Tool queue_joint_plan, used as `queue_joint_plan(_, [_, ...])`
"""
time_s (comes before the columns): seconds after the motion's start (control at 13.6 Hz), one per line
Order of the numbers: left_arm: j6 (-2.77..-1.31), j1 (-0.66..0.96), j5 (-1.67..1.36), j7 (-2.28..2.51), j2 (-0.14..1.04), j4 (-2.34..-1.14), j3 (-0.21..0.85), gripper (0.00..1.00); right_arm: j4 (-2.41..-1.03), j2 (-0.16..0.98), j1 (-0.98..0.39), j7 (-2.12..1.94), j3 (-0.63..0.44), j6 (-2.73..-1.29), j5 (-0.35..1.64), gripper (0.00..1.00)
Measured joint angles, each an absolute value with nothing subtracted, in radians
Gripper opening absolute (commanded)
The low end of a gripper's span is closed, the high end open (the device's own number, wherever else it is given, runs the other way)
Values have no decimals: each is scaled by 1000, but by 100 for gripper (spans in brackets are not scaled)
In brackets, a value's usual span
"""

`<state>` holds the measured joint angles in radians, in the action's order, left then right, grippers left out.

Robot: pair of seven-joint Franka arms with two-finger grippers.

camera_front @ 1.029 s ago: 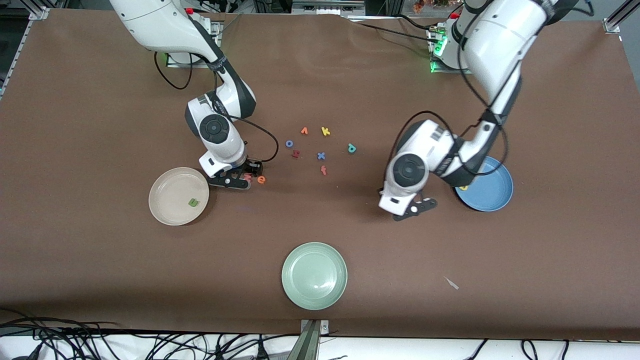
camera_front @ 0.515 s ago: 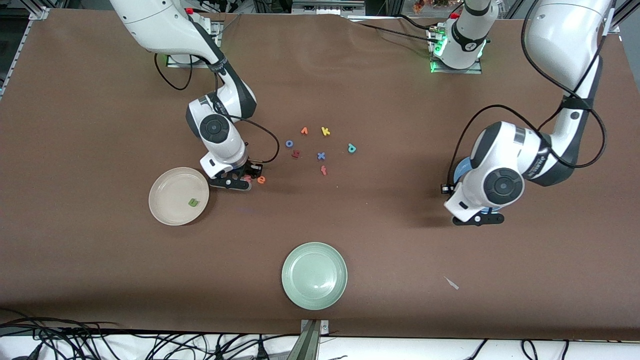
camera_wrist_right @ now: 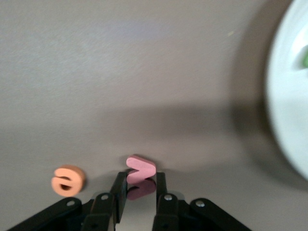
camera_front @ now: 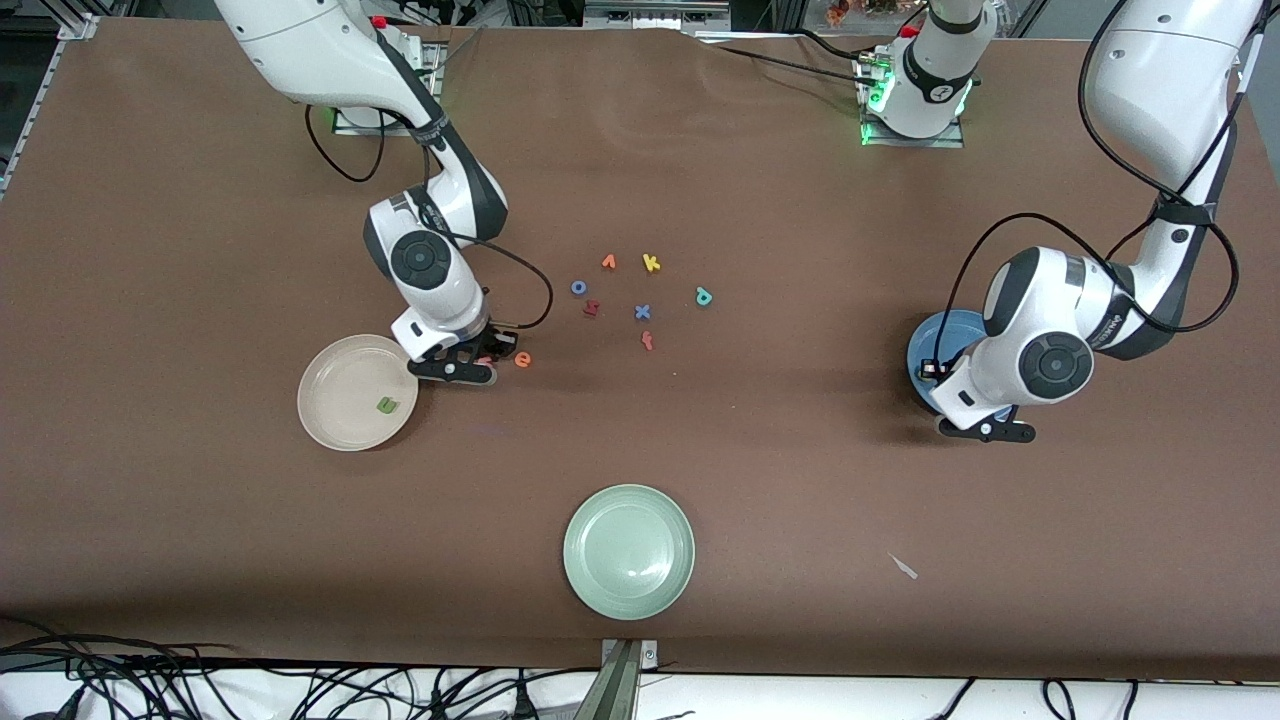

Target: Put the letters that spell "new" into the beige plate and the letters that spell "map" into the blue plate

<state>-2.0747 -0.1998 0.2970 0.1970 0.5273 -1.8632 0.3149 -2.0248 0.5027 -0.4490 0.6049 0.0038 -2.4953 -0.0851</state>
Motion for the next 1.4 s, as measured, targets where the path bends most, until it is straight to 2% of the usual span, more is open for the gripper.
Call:
queue_joint_plan(0.07, [-2126, -210, 297, 191, 521, -1907, 315, 100, -2013, 484, -449, 561, -17, -2441, -85, 31])
queue_joint_plan(0.22, [-2150, -216, 297, 188, 510, -1948, 316, 100, -1998, 441, -447, 444, -78, -2354, -85, 31])
queue_joint_plan(0.44, [-2079, -216, 271, 206, 464, -1930, 357, 100, -2003, 407, -444, 250, -184, -2305, -84, 33])
queue_joint_plan(0.66, [-2079, -214, 144, 318, 423, -1931, 447, 100, -2021, 407, -434, 155, -243, -2305, -80, 56])
queue_joint_plan(1.03, [-2240, -176, 124, 685, 425, -2005, 624, 100, -2015, 406, -447, 164, -221, -2308, 23, 68])
queue_joint_plan(1.4, [-2442, 12, 199, 1109, 459, -2092, 630, 100, -1959, 410, -475, 398, -109, -2309, 65, 75])
